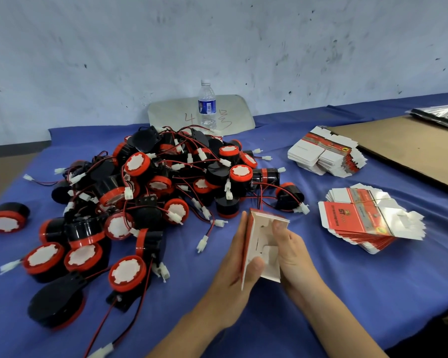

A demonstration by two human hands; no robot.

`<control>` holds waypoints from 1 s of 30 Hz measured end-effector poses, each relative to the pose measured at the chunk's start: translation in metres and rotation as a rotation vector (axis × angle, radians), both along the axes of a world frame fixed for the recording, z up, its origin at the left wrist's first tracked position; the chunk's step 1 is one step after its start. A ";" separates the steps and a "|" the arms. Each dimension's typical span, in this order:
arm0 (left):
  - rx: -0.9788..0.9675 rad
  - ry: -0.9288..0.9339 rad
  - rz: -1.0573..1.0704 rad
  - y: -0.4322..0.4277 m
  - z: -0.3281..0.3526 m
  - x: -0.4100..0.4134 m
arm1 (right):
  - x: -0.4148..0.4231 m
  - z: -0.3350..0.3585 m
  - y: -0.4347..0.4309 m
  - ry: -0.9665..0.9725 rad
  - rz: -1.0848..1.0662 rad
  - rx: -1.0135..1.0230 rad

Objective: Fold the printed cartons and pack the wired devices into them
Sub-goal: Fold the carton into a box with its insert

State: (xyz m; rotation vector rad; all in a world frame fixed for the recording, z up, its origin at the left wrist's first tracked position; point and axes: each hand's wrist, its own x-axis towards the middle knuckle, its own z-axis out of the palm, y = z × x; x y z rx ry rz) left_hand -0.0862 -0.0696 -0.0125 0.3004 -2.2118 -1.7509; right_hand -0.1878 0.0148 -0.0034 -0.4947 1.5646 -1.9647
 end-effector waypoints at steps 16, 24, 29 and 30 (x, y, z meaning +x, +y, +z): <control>0.098 0.116 0.120 0.004 -0.001 0.001 | -0.005 -0.001 -0.002 -0.087 -0.035 -0.330; 0.454 0.229 0.316 -0.019 0.008 -0.011 | -0.004 -0.006 -0.002 0.142 0.013 -0.153; 0.222 0.260 0.259 -0.021 0.003 -0.012 | 0.000 -0.008 -0.004 0.252 0.022 -0.047; 0.166 0.256 0.245 -0.017 0.000 -0.013 | 0.001 -0.009 -0.004 0.284 0.022 -0.030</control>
